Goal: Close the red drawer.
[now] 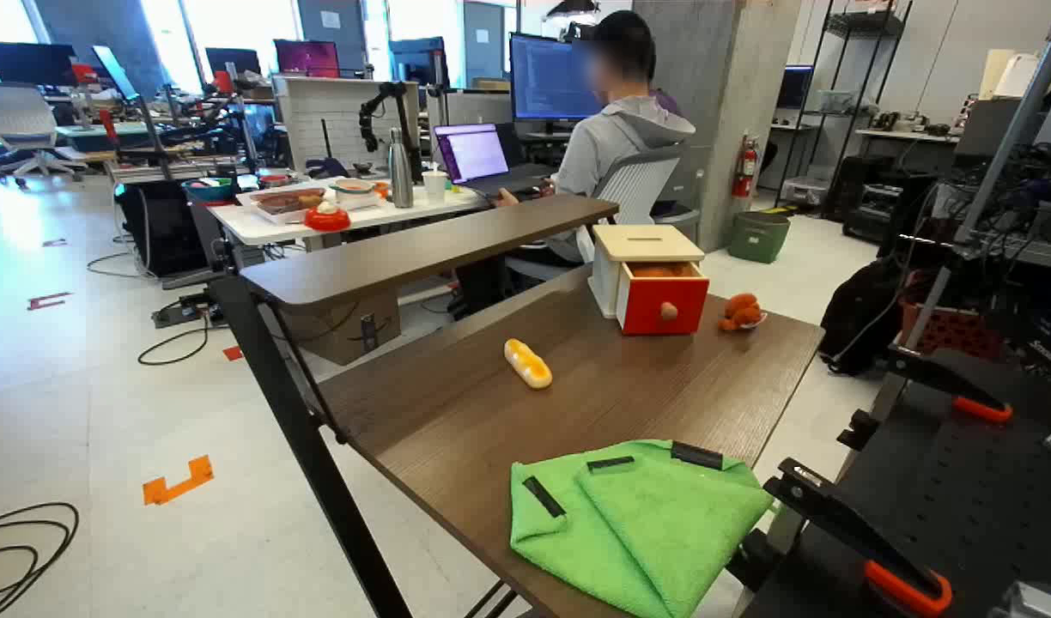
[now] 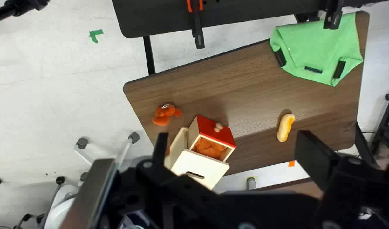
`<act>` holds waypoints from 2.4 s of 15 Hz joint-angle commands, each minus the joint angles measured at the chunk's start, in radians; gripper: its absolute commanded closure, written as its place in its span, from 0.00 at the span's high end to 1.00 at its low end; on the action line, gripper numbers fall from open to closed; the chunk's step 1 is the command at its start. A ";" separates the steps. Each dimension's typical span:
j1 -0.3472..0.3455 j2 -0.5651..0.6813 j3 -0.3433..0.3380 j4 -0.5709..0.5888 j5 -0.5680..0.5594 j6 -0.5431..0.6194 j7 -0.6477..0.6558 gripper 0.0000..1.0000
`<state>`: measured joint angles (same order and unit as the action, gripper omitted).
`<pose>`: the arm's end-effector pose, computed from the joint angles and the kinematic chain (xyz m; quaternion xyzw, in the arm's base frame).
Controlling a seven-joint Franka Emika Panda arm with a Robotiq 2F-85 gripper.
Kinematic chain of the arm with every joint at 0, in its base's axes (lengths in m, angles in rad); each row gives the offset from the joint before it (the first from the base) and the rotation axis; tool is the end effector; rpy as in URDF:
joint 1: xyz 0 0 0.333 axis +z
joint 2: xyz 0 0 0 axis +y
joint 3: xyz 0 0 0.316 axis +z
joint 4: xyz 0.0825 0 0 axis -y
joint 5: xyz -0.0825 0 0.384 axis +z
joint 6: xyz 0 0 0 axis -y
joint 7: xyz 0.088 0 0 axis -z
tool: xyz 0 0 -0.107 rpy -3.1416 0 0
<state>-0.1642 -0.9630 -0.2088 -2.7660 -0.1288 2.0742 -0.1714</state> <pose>0.2743 -0.1150 0.4875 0.9901 -0.0438 0.1335 0.0055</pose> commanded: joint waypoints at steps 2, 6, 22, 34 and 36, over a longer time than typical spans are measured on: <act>0.004 0.023 0.009 0.002 0.009 0.021 0.016 1.00; 0.015 0.086 0.034 -0.006 0.014 0.050 0.052 1.00; 0.183 0.816 0.030 0.012 0.273 0.842 0.089 1.00; 0.180 1.345 0.181 0.419 0.960 0.985 -0.200 1.00; 0.140 1.427 0.203 0.477 0.982 0.995 -0.219 1.00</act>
<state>0.0438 0.3248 -0.0538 -2.4038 0.7934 3.0416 -0.3351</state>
